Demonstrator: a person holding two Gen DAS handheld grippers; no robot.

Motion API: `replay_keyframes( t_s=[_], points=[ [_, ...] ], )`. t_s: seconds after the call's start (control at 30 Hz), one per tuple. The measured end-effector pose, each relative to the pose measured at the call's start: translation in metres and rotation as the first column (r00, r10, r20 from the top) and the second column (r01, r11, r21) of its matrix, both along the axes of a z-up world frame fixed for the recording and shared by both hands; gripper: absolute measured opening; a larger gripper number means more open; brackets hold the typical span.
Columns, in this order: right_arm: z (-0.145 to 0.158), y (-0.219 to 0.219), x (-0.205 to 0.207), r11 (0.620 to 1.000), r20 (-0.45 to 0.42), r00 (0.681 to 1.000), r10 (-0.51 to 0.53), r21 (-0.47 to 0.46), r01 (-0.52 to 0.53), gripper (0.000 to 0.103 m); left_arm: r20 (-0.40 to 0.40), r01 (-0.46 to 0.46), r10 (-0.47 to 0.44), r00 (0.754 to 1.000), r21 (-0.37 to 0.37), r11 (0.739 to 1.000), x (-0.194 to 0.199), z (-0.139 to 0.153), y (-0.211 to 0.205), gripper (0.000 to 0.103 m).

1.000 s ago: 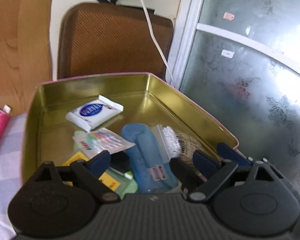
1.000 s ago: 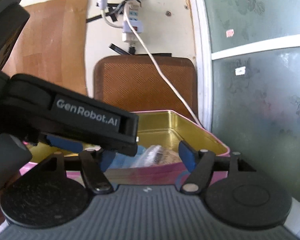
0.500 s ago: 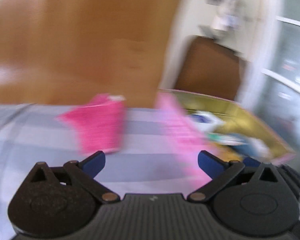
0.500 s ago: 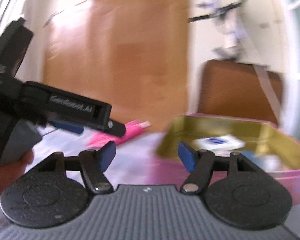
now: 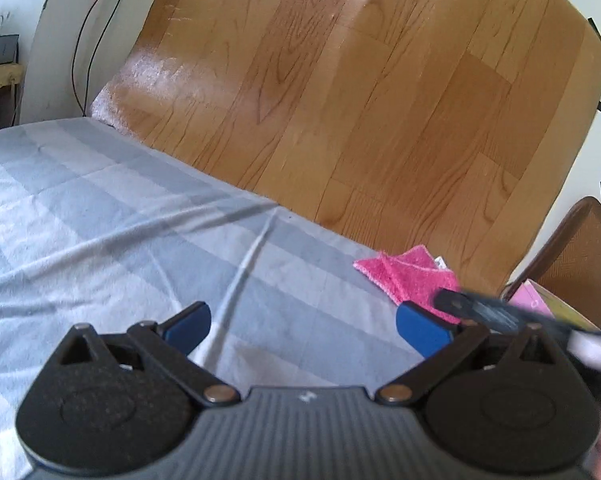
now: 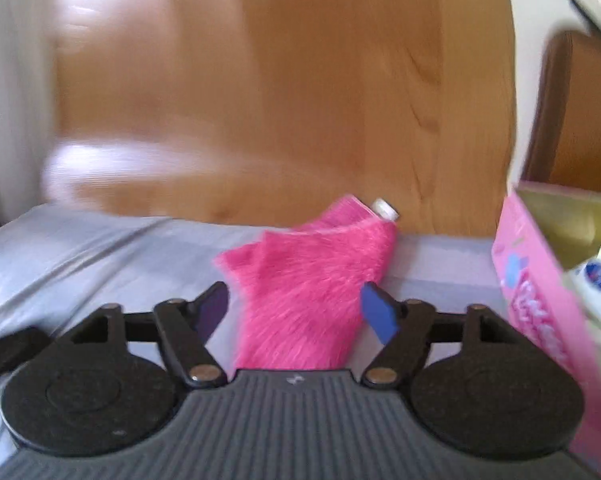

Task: Organize soft objects
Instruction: 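Grasp the pink towel with the right gripper, then lift the pink towel and pass it into the left gripper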

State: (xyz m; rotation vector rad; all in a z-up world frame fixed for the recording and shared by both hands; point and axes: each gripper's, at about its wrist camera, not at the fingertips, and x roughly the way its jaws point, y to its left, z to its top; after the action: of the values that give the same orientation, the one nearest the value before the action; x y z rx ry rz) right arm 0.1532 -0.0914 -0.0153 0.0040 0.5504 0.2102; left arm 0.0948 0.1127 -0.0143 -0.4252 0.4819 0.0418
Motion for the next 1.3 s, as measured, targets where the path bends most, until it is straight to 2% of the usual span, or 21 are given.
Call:
replay_keyframes(
  t_s=[0.1, 0.2, 0.23, 0.27, 0.33, 0.57, 0.63, 0.7, 0.83, 0.93, 1.03, 1.13, 1.17, 1.23, 1.3],
  points=[
    [-0.023, 0.006, 0.043, 0.996, -0.117, 0.989, -0.092, -0.017, 0.091, 0.087, 0.009, 0.005, -0.005, 1.0, 0.005, 1.0, -0.002, 0.001, 0.0, 0.102],
    [-0.023, 0.017, 0.049, 0.997, -0.095, 0.993, -0.066, -0.039, 0.063, 0.062, 0.016, 0.02, -0.021, 1.0, 0.038, 0.999, -0.001, 0.0, -0.006, 0.102],
    [-0.023, 0.02, 0.044, 0.999, -0.086, 0.996, -0.029, -0.035, 0.026, 0.034, 0.018, 0.023, -0.024, 1.0, 0.05, 0.998, 0.0, 0.0, -0.008, 0.102],
    [-0.022, 0.021, 0.037, 0.999, -0.078, 0.997, 0.019, -0.029, -0.021, 0.022, 0.019, 0.025, -0.026, 0.999, 0.06, 0.998, 0.001, 0.0, -0.01, 0.102],
    [-0.021, 0.026, 0.02, 0.996, -0.059, 0.997, 0.056, -0.066, -0.06, 0.016, 0.022, 0.022, -0.024, 0.999, 0.064, 0.998, 0.001, 0.001, -0.01, 0.102],
    [-0.018, 0.006, -0.059, 0.964, -0.045, 0.97, 0.238, -0.11, -0.242, 0.016, 0.018, -0.01, 0.01, 1.0, 0.006, 1.0, 0.0, 0.0, 0.0, 0.102],
    [-0.017, -0.002, -0.093, 0.939, -0.021, 0.952, 0.305, -0.163, -0.304, 0.016, 0.02, -0.009, 0.008, 1.0, 0.008, 1.0, 0.0, 0.0, 0.0, 0.102],
    [-0.016, -0.012, -0.125, 0.916, -0.018, 0.93, 0.366, -0.171, -0.364, 0.016, 0.02, -0.005, 0.005, 1.0, 0.018, 1.0, 0.001, 0.0, -0.002, 0.102],
    [-0.014, -0.037, -0.179, 0.886, -0.033, 0.894, 0.447, -0.118, -0.448, 0.016, 0.018, -0.002, 0.001, 1.0, 0.029, 1.0, 0.001, 0.0, -0.003, 0.102],
    [-0.007, -0.059, -0.21, 0.87, -0.052, 0.869, 0.491, -0.017, -0.493, 0.016, 0.012, 0.004, -0.004, 1.0, 0.02, 1.0, 0.001, 0.0, -0.002, 0.102],
    [0.006, -0.089, -0.232, 0.878, -0.015, 0.882, 0.472, 0.104, -0.468, 0.016, 0.001, 0.02, -0.02, 1.0, -0.003, 1.0, 0.001, -0.001, 0.001, 0.102],
    [0.011, -0.123, -0.242, 0.899, 0.027, 0.918, 0.396, 0.191, -0.394, 0.018, -0.004, 0.035, -0.035, 0.999, -0.005, 0.999, 0.0, -0.002, 0.001, 0.102],
    [0.008, -0.132, -0.24, 0.916, 0.027, 0.932, 0.36, 0.18, -0.359, 0.02, -0.002, 0.05, -0.05, 0.999, -0.006, 0.999, -0.001, -0.002, 0.0, 0.102],
    [-0.004, -0.141, -0.24, 0.963, -0.026, 0.967, 0.252, 0.102, -0.248, 0.034, -0.001, 0.095, -0.095, 0.995, 0.004, 0.995, -0.002, -0.001, -0.005, 0.102],
    [-0.018, -0.149, -0.238, 0.99, -0.058, 0.988, 0.142, 0.016, -0.142, 0.046, -0.004, 0.142, -0.142, 0.99, 0.044, 0.989, -0.001, 0.0, -0.016, 0.102]
  ],
)
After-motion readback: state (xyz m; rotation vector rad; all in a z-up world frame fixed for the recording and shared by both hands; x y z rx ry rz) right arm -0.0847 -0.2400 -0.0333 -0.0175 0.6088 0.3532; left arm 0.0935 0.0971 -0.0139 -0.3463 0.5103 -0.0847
